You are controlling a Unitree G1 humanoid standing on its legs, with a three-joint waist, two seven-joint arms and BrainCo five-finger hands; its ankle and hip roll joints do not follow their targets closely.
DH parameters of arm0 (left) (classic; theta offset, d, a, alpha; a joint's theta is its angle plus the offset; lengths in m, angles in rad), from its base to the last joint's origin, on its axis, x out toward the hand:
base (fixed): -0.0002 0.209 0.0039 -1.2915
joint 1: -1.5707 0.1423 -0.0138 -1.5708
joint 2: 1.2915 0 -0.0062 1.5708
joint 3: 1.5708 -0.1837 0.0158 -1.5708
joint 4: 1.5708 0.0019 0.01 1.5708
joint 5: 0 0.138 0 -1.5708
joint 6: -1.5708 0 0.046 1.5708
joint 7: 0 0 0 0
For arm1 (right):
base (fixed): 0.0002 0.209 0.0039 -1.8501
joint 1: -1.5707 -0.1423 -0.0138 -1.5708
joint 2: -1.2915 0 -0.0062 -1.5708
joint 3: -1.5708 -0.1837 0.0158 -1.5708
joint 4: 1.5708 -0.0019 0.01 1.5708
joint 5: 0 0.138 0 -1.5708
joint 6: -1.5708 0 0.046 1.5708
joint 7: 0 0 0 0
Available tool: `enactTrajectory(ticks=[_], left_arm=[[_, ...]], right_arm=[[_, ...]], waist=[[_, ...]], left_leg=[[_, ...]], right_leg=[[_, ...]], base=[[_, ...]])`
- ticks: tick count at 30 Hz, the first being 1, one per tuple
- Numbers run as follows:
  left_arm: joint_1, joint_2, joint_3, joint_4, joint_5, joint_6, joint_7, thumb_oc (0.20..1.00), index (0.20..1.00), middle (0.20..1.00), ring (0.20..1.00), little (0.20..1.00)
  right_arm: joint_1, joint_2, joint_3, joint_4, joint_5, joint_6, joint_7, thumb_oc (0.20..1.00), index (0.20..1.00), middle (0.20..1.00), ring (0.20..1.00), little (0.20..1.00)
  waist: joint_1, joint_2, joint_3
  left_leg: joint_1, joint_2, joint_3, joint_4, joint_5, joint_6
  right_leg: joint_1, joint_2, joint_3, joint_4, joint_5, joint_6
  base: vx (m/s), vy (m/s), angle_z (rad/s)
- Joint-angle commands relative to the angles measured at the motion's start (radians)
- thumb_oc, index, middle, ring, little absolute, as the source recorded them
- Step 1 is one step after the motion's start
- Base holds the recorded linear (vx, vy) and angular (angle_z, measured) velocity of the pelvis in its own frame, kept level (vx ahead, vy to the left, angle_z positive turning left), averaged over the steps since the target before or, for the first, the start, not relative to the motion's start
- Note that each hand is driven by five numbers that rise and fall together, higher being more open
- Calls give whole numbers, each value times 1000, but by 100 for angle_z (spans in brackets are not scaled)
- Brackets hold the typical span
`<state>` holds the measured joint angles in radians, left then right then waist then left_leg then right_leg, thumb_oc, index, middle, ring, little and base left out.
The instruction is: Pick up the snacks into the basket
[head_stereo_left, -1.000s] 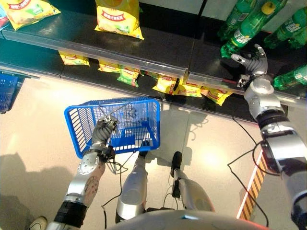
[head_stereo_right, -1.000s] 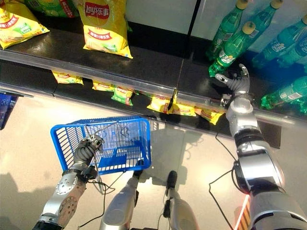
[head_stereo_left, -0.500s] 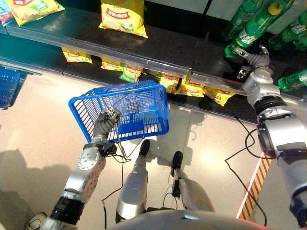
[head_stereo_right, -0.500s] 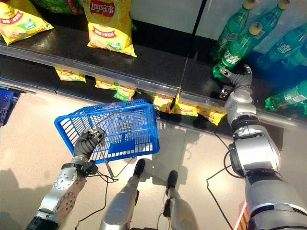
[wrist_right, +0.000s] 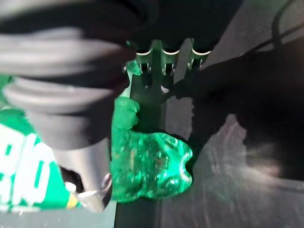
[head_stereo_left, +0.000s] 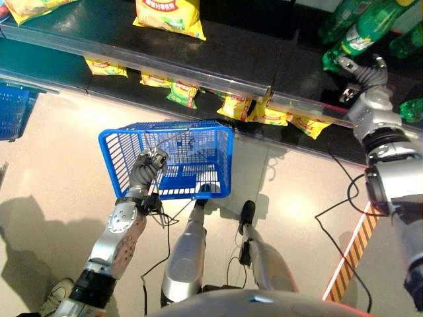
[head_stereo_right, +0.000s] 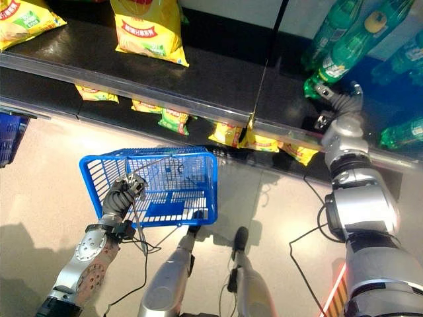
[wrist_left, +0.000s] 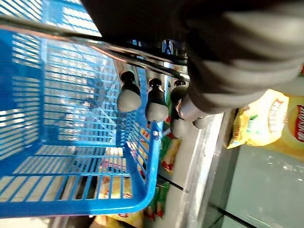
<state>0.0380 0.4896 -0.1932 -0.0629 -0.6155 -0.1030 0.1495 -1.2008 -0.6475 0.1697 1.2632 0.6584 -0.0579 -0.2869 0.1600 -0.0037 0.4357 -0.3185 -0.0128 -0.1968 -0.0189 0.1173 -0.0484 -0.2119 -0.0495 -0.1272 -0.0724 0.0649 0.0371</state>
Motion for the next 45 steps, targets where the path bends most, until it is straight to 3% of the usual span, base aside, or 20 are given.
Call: enactTrajectory(ticks=[1, 16, 34, 35, 45], left_arm=[[-5, 33, 37, -231, -17, -123, -20, 200, 200, 200, 200, 200], [-4, 60, 46, -255, -27, -138, -20, 200, 200, 200, 200, 200], [7, 75, 63, -264, -37, -142, -21, 200, 200, 200, 200, 200], [8, 75, 67, -264, -41, -145, -23, 200, 200, 200, 200, 200], [-3, 76, 64, -251, -42, -149, -19, 200, 200, 200, 200, 200]], right_arm=[[-100, -68, 92, -16, 36, -37, 2, 1000, 1000, 1000, 1000, 1000], [-204, -106, 156, 0, 78, -45, 43, 1000, 1000, 1000, 1000, 1000], [-294, -169, 209, 2, 136, -52, 70, 1000, 1000, 1000, 1000, 1000], [-305, -176, 212, 4, 139, -54, 67, 200, 200, 200, 200, 200], [-318, -162, 217, 2, 146, -66, 58, 200, 200, 200, 200, 200]], waist=[[9, -10, -27], [22, 13, 26], [51, 15, 40], [56, 17, 38], [62, 16, 29]], left_leg=[[7, -54, -7, 87, -113, 21], [-62, -57, -23, 134, -114, 16], [-86, -66, -71, 128, -108, 9], [-86, -67, -77, 124, -106, 8], [-83, -71, -77, 119, -108, 8]], right_leg=[[-64, -30, -7, 193, -123, 65], [-157, -36, -24, 280, -141, 63], [-178, -52, -73, 309, -164, 64], [-179, -54, -79, 310, -166, 64], [-180, -60, -84, 316, -171, 61]], base=[[-25, -3, 4], [-8, -7, 3], [7, -14, 8], [17, -16, 13], [11, -1, 6]])
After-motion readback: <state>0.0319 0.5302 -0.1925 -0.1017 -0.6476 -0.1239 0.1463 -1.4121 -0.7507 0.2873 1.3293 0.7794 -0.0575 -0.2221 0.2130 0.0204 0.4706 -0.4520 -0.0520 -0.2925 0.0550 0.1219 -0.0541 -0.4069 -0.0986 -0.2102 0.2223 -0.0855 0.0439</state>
